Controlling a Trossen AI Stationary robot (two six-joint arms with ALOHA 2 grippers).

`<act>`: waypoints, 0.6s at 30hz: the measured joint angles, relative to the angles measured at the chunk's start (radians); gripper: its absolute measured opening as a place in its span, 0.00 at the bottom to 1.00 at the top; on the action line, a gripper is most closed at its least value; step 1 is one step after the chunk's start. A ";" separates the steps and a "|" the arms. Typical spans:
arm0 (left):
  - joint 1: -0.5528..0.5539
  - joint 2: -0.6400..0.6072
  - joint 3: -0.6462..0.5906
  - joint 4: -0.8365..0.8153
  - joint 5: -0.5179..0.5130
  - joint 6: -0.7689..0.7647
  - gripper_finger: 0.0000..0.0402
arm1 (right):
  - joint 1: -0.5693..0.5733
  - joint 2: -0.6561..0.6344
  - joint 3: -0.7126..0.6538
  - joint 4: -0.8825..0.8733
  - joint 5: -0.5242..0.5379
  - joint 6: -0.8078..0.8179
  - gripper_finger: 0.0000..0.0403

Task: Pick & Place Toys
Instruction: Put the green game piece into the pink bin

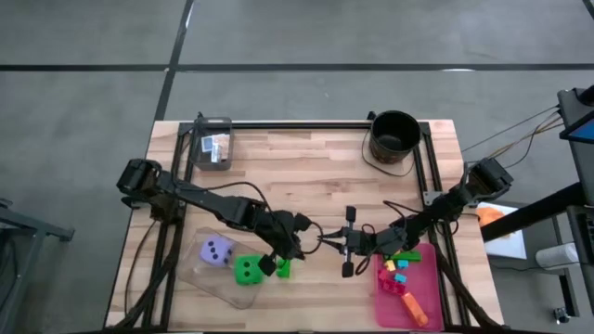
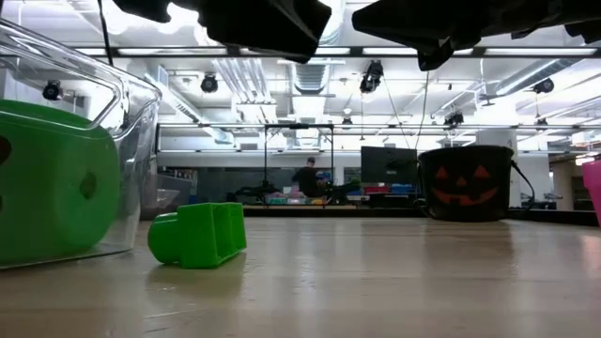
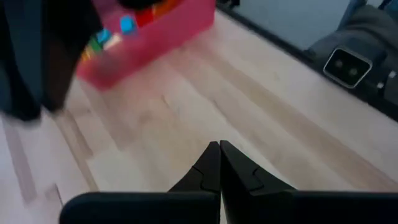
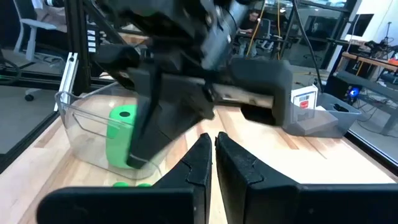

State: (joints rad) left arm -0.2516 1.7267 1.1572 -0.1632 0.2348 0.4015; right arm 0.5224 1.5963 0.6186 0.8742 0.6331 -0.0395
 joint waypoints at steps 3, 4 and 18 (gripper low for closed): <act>0.000 -0.009 0.001 -0.013 -0.004 0.032 0.00 | 0.011 0.000 0.000 -0.010 -0.033 0.026 0.06; 0.004 -0.017 0.000 -0.029 -0.008 0.033 0.00 | 0.015 0.000 0.000 -0.026 -0.067 0.041 0.06; 0.038 -0.290 -0.422 0.440 -0.115 -0.164 0.00 | -0.027 0.055 0.030 -0.154 -0.229 0.198 0.06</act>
State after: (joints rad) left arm -0.2137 1.4368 0.7350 0.2763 0.1197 0.2374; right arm 0.4954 1.6512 0.6491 0.7203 0.4041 0.1585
